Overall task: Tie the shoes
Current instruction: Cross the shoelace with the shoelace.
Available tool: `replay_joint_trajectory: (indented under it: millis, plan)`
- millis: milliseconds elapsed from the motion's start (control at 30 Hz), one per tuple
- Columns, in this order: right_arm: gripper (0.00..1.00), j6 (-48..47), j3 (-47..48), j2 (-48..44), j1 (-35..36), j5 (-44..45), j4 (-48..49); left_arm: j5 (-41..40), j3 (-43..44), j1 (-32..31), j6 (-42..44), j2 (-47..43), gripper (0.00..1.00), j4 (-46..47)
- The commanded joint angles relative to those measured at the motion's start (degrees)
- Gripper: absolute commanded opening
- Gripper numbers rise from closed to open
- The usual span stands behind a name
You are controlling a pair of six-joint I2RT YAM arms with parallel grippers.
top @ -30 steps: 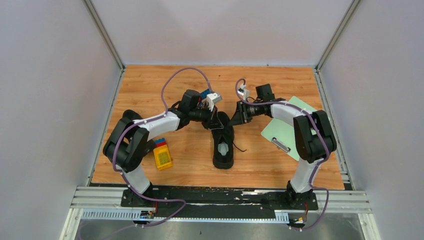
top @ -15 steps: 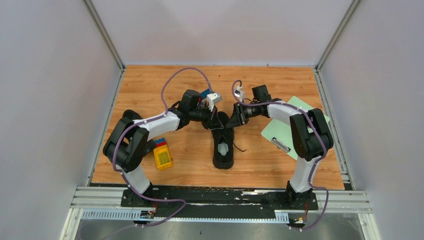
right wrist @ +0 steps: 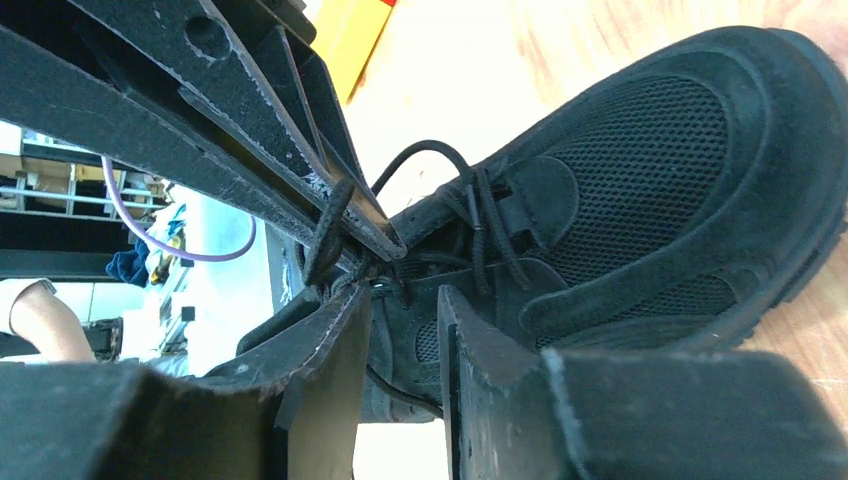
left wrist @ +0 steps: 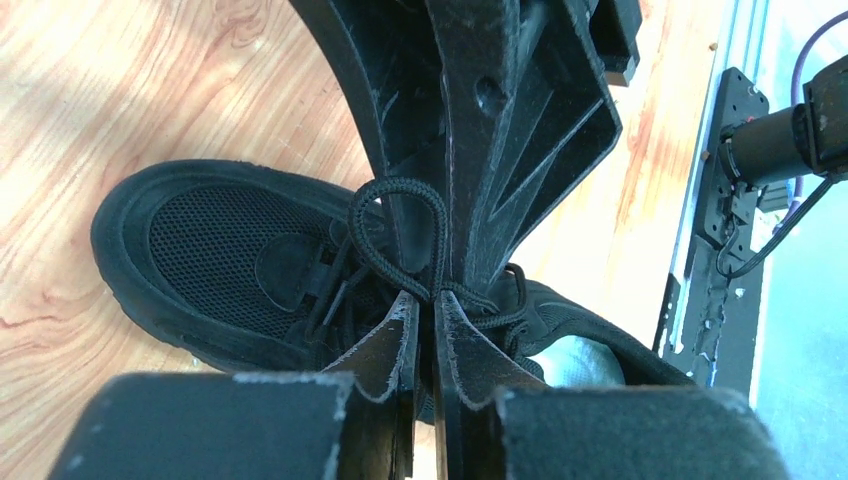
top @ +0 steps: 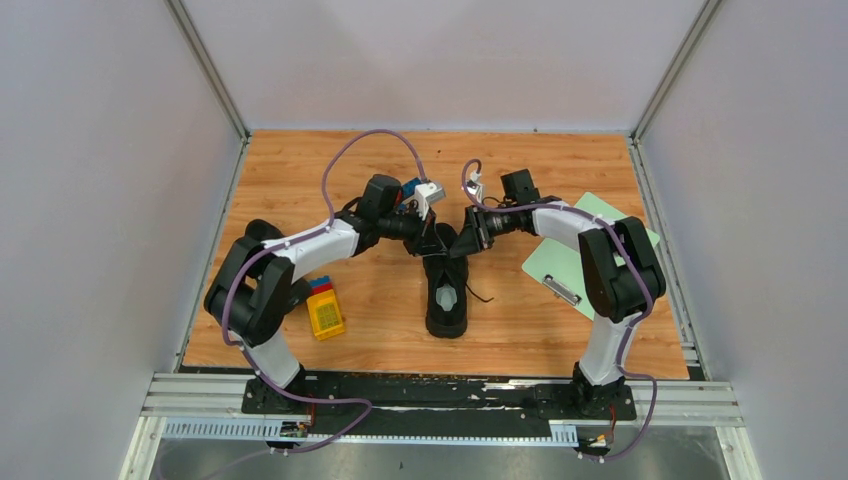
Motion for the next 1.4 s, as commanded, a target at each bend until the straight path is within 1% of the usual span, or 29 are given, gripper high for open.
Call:
replay_joint_trajectory:
  millis: [0,133,400,500,633,833,967,1100,1167,1267,1367]
  plan:
    - [0.32,-1.04,2.21,-2.10,0.80,-4.51,0.81,1.10,3.01,-0.09,1.55,-3.52,0.16,-1.24]
    - [0.33,-0.90,2.27,-1.93,0.97,-5.46,0.87,1.86,3.81,-0.08,2.33,-3.90,0.24,-2.73]
    - [0.33,-0.69,2.64,-1.10,1.23,-8.60,0.85,1.25,4.26,-0.04,6.04,-4.71,0.28,-5.74]
    - [0.33,-0.29,2.89,-0.15,1.41,-11.41,1.06,1.50,3.82,-0.06,7.57,-4.91,0.29,-6.45]
    - [0.33,-0.21,3.24,1.00,1.97,-12.22,1.21,1.69,3.00,-0.07,8.49,-4.64,0.28,-5.65]
    - [0.32,1.85,3.92,3.13,2.48,-12.57,1.29,2.48,2.85,-0.07,5.21,-2.97,0.23,-1.75]
    - [0.28,1.79,4.18,3.64,2.48,-12.72,1.29,3.26,2.85,-0.09,2.99,-2.63,0.22,-0.46]
    - [0.21,2.01,4.23,3.57,2.49,-13.20,1.65,3.44,2.14,-0.09,2.82,-2.85,0.22,-0.37]
    - [0.20,2.49,4.03,3.35,2.47,-13.64,2.36,3.54,1.73,-0.05,2.76,-3.10,0.22,-0.44]
    - [0.15,3.53,3.70,3.14,2.48,-14.06,3.42,3.53,1.17,-0.09,2.74,-3.45,0.22,-0.44]
    - [0.06,4.16,3.38,2.76,2.47,-12.69,4.02,3.35,1.03,-0.09,2.74,-3.74,0.24,-0.86]
